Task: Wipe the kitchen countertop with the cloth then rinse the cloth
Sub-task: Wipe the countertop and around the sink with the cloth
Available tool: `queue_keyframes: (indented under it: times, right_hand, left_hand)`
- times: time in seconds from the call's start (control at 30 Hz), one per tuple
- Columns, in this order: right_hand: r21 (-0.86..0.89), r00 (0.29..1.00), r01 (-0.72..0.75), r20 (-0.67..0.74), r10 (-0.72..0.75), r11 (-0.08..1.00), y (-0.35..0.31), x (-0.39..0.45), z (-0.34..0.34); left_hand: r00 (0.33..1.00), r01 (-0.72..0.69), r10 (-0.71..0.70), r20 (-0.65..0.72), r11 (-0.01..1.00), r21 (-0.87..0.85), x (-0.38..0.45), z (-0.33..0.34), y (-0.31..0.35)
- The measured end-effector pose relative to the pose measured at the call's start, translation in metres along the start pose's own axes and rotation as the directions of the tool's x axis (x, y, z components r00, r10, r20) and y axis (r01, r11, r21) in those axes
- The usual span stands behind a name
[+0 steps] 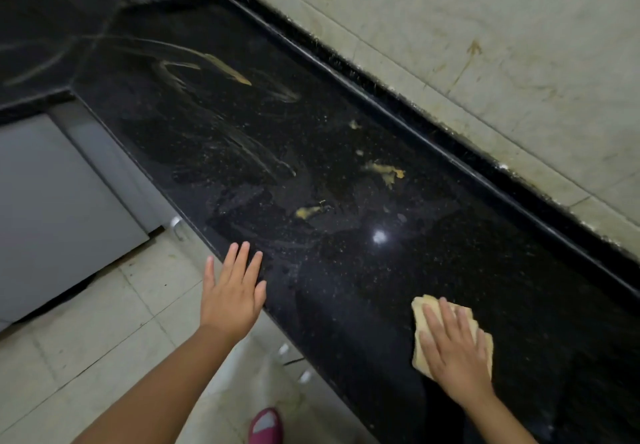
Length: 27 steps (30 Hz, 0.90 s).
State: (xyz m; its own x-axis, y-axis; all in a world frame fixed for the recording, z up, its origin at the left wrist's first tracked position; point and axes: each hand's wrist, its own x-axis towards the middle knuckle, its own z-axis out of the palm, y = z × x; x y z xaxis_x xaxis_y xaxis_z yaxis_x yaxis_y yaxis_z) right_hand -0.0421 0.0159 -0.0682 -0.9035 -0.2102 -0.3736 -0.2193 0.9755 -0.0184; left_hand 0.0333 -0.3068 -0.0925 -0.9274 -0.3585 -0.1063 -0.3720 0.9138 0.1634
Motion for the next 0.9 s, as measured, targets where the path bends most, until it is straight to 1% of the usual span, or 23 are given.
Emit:
queue_keyframes:
  times: [0.03, 0.07, 0.13, 0.17, 0.2, 0.23, 0.3, 0.37, 0.4, 0.43, 0.47, 0.5, 0.57, 0.63, 0.67, 0.7, 0.77, 0.8, 0.83, 0.87, 0.9]
  right_hand:
    - [0.043, 0.993, -0.113, 0.022, 0.112, 0.993, -0.007, 0.01, -0.01]
    - [0.071, 0.982, -0.191, 0.024, 0.189, 0.979, -0.02, 0.022, -0.02]
    - [0.12, 0.969, -0.245, 0.008, 0.246, 0.962, -0.054, 0.045, -0.035]
    - [0.124, 0.973, -0.23, 0.014, 0.23, 0.965, -0.073, 0.057, -0.04]
    - [0.119, 0.983, -0.183, 0.023, 0.182, 0.976, -0.094, 0.068, -0.044]
    - [0.104, 0.994, -0.105, 0.023, 0.103, 0.989, -0.116, 0.076, -0.044]
    - [0.047, 0.994, 0.105, 0.015, -0.106, 0.993, -0.161, 0.079, -0.042]
    - [0.005, 0.949, 0.315, -0.03, -0.315, 0.949, -0.191, 0.07, -0.03]
    - [-0.032, 0.923, 0.384, -0.016, -0.385, 0.923, -0.197, 0.063, -0.025]
    - [-0.087, 0.904, 0.421, -0.037, -0.425, 0.903, -0.197, 0.053, -0.02]
    - [-0.105, 0.891, 0.44, -0.076, -0.448, 0.892, -0.193, 0.043, -0.011]
    - [-0.098, 0.886, 0.453, -0.064, -0.46, 0.886, -0.185, 0.031, -0.004]
    - [-0.109, 0.864, 0.5, -0.007, -0.504, 0.859, -0.156, 0.009, 0.012]
    - [-0.154, 0.853, 0.508, -0.047, -0.52, 0.848, -0.111, -0.007, 0.022]
    - [-0.164, 0.875, 0.456, -0.093, -0.474, 0.875, -0.086, -0.01, 0.024]
    - [-0.162, 0.918, 0.372, -0.08, -0.388, 0.914, -0.063, -0.009, 0.018]
    - [-0.119, 0.976, 0.163, -0.127, -0.177, 0.979, -0.031, 0.006, -0.001]
    - [-0.089, 0.986, 0.048, -0.152, -0.062, 0.995, -0.024, 0.018, -0.011]
    - [-0.036, 0.993, -0.072, -0.095, 0.068, 0.997, -0.024, 0.03, -0.022]
    - [0.044, 0.982, -0.177, -0.059, 0.179, 0.983, -0.03, 0.044, -0.028]
    - [0.1, 0.966, -0.25, -0.038, 0.255, 0.963, -0.043, 0.057, -0.034]
  left_hand:
    - [1.0, 0.002, -0.002, 0.003, 1.0, -0.015, 0.001, 0.001, 0.0]
    - [1.0, 0.007, -0.007, 0.017, 1.0, -0.027, 0.003, 0.0, 0.0]
    - [1.0, 0.003, -0.002, 0.029, 1.0, -0.029, 0.005, -0.002, 0.003]
    - [0.998, -0.011, 0.013, 0.059, 0.999, -0.035, 0.005, -0.002, 0.004]
    - [0.997, -0.024, 0.027, 0.076, 0.998, -0.049, 0.006, -0.002, 0.005]
    - [0.995, -0.033, 0.039, 0.095, 0.997, -0.063, 0.007, -0.002, 0.006]
    - [0.996, -0.045, 0.051, 0.076, 0.996, -0.072, 0.011, -0.004, 0.002]
    - [0.996, -0.068, 0.074, 0.058, 0.993, -0.101, 0.015, -0.009, -0.002]
    - [0.995, -0.081, 0.087, 0.043, 0.988, -0.131, 0.016, -0.008, -0.005]
    - [0.994, -0.081, 0.091, 0.053, 0.982, -0.173, 0.015, -0.006, -0.009]
    - [0.993, -0.069, 0.088, 0.078, 0.974, -0.214, 0.014, -0.007, -0.013]
    - [0.991, -0.06, 0.085, 0.108, 0.973, -0.222, 0.013, -0.008, -0.015]
    - [0.99, -0.045, 0.071, 0.119, 0.976, -0.215, 0.013, -0.01, -0.016]
    - [0.989, -0.047, 0.071, 0.133, 0.984, -0.173, 0.013, -0.014, -0.01]
    - [0.986, -0.042, 0.064, 0.155, 0.988, -0.146, 0.012, -0.014, -0.007]
    - [0.981, -0.036, 0.057, 0.185, 0.993, -0.115, 0.012, -0.015, -0.004]
    - [0.973, -0.025, 0.043, 0.227, 0.996, -0.082, 0.012, -0.018, -0.001]
    - [0.971, -0.023, 0.039, 0.235, 0.997, -0.069, 0.012, -0.018, -0.001]
    - [0.969, -0.021, 0.034, 0.243, 0.998, -0.057, 0.011, -0.018, -0.002]
    - [0.967, -0.016, 0.028, 0.251, 0.999, -0.051, 0.01, -0.017, -0.003]
    - [0.965, -0.01, 0.023, 0.26, 0.999, -0.051, 0.01, -0.017, -0.003]
